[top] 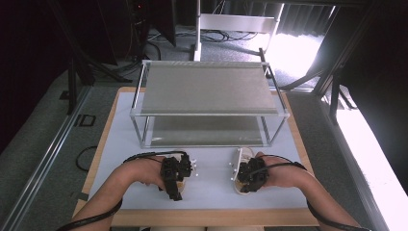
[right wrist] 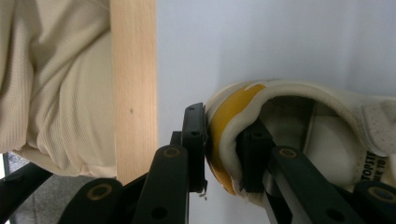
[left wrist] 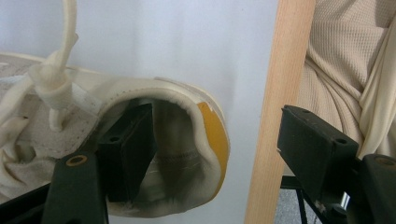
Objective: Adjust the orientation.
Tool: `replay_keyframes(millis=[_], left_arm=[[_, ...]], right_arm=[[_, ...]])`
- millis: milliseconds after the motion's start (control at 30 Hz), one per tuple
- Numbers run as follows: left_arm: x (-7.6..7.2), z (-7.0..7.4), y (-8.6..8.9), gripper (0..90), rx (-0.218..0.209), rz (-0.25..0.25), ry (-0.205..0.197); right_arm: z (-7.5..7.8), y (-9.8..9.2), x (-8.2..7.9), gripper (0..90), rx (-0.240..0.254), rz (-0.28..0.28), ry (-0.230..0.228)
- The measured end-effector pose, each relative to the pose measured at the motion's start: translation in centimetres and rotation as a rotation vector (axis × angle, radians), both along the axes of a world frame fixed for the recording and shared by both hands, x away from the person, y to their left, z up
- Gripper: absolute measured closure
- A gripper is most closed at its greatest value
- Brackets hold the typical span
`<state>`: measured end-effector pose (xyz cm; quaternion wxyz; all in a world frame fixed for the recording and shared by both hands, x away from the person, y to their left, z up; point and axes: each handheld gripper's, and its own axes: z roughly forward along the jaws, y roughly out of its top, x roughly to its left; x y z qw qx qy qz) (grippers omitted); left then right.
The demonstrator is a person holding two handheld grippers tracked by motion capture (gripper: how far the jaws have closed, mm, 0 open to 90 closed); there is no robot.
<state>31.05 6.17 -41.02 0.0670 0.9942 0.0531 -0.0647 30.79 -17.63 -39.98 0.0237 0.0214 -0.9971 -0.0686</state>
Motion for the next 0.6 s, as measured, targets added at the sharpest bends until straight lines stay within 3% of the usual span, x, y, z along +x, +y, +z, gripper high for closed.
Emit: replay_keyframes(millis=[33,267,333,500,567,600], left_arm=[[-0.1,0.0,0.0,28.5,-0.001,-0.003,-0.016],[-0.1,0.0,0.1,33.3,-0.004,0.016,-0.008],[-0.1,-0.1,0.1,38.6,0.004,0.020,-0.005],[-0.1,-0.4,0.0,49.6,0.019,0.019,0.014],[-0.1,-0.4,0.0,49.9,0.019,0.019,0.014],[-0.2,-0.8,-0.3,56.2,0.035,0.002,0.022]], right_arm=[[0.0,0.3,-0.1,75.3,0.007,0.010,0.002],[-1.2,1.2,-0.2,73.6,-0.020,0.037,0.027],[-1.0,1.1,-0.2,71.5,0.002,0.030,0.020],[-0.8,1.4,-0.4,66.8,-0.004,0.030,-0.005],[-0.8,1.5,-0.4,66.8,-0.005,0.025,-0.004],[-0.7,1.6,-0.2,64.8,-0.001,0.012,-0.010]])
